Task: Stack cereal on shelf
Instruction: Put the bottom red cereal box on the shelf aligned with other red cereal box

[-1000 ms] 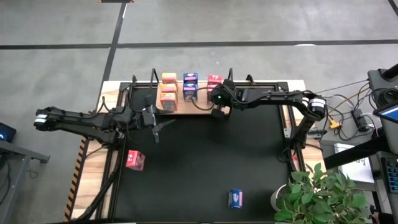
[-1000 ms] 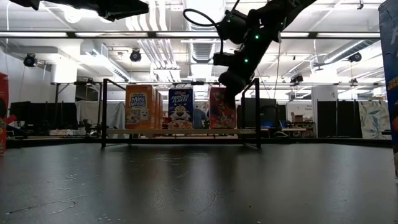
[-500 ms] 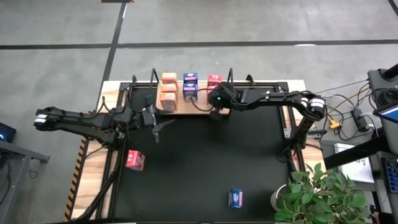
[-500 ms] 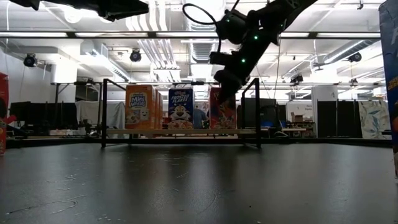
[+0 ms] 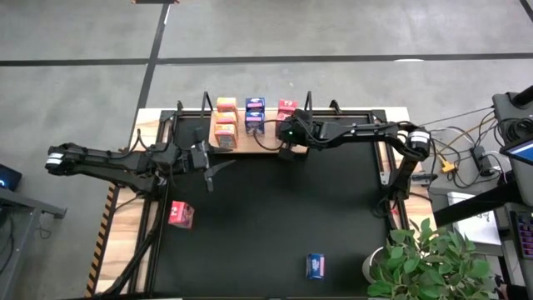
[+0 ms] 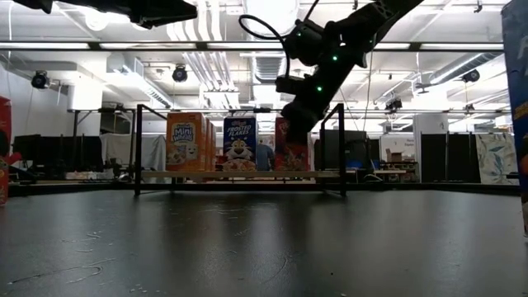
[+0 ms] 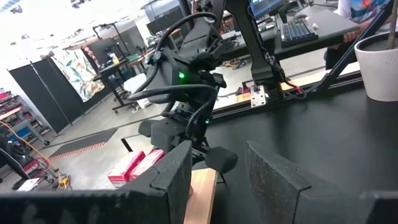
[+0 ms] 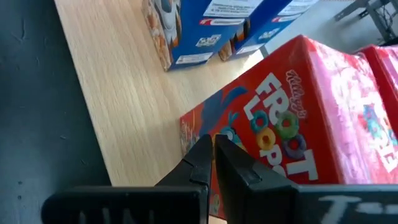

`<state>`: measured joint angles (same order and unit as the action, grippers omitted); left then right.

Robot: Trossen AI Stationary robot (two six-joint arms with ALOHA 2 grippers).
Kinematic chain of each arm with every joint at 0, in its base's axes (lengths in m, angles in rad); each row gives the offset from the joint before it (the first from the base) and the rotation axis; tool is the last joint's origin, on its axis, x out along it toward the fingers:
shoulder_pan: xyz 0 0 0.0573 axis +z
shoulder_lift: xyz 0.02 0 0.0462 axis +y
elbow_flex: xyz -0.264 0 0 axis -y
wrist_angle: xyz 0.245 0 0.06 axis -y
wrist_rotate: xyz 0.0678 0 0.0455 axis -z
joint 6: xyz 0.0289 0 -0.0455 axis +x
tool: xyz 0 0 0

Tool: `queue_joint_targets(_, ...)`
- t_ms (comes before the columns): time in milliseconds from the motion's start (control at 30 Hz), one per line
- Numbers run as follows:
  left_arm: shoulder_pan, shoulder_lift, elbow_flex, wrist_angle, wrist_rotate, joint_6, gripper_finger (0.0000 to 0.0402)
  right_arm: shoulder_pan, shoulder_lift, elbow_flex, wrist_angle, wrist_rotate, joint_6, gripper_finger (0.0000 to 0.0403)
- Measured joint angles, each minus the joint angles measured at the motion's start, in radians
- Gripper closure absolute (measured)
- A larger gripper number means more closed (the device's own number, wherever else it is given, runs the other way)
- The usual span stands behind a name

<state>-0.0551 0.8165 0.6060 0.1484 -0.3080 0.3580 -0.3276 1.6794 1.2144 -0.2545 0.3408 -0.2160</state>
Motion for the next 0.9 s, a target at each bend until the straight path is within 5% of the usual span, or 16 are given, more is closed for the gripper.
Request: queue_joint_targets(900, 0.0, 0.0, 0.0, 0.0, 0.0, 0.0, 0.0269, 0.0, -0.007, 0.019, -0.108, 0.088, -0.03, 0.0392)
